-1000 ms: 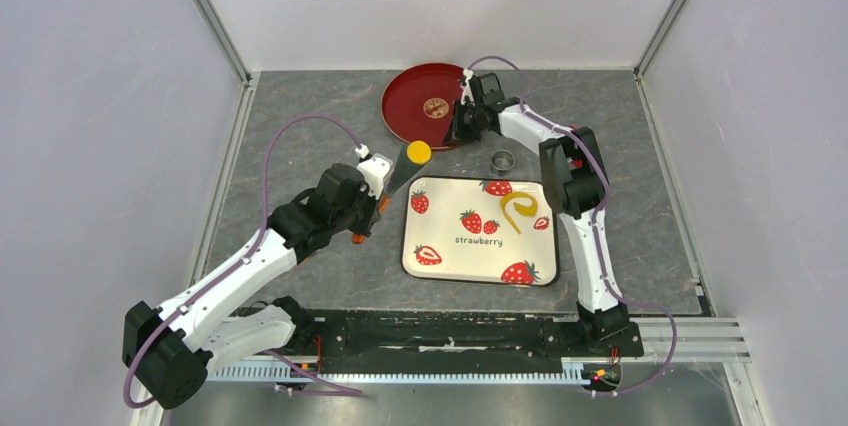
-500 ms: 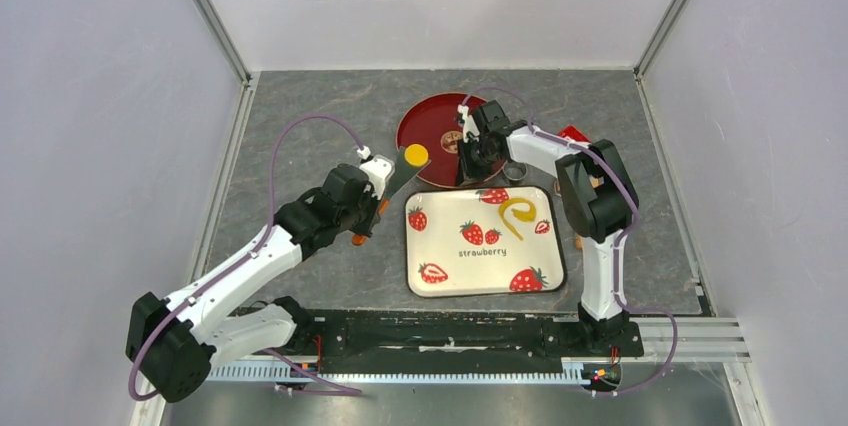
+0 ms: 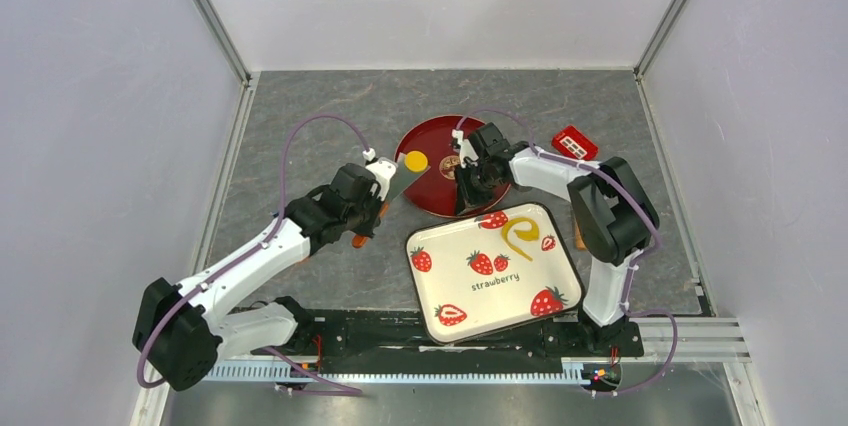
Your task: Roll out the dumpling wrappers from the dough
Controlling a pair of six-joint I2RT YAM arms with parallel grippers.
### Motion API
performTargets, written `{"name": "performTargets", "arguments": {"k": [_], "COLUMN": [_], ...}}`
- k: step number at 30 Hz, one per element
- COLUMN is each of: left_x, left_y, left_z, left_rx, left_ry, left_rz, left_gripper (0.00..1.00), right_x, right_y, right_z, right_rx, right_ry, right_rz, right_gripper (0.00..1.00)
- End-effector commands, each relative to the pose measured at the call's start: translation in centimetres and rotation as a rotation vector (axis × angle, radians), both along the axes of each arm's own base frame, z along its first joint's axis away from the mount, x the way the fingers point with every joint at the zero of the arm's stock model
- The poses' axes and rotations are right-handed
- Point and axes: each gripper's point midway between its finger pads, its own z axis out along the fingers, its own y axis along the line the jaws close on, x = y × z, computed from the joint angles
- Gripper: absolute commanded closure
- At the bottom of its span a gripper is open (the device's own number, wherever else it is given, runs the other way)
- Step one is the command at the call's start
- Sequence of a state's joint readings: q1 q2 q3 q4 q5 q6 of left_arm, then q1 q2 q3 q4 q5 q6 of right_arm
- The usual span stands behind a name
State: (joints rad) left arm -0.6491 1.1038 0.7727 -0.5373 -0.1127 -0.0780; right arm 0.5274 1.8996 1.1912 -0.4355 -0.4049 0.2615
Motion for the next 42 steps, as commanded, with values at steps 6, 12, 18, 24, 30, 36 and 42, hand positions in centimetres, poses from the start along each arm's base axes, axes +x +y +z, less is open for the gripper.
{"name": "performTargets", "arguments": {"k": [6,12,18,24,30,36,42], "left_x": [2.1,3.0,4.3,5.3,5.9,6.3,7.3], "left_y": [-1.8,-2.7,-5.4,-7.5,-8.3,-9.3,-9.6], "left_z": [2.8,3.0,3.3,1.8,0.4,-0.8,-1.2], "left_rx": [-0.049,-0.007,-0.081,-0.082,-0.051,-0.026,0.007], "left_ry": [-0.048,-0.019,0.0,0.07,0.103,0.129,0.122], "left_rz": [-0.016,-0.062,-0.083,-0.098,-0.099,-0.099,-0.078], "left_gripper": [0.98,0.98,0.98,0.98,0.98,0.98,0.98], "right_x": [4.9,5.8,5.5,6.4,8.1,9.3,10.4], "right_y": [1.4,1.2,2.2,3.0,4.0,4.8,4.4], "right_z": [11.5,16.1,16.7,16.4,14.9,11.8,8.4], "right_rx": [0.089,0.134,0.194,0.212,0.202,0.174,0.1], "right_ry": [-0.318,-0.445,-0.434,-0.421,-0.397,-0.345,-0.322], "right_rz": [-0.049,-0.074,-0.055,-0.061,-0.068,-0.077,-0.09], "right_gripper": [0.89,0.94,1.0,1.0,1.0,1.0,1.0]}}
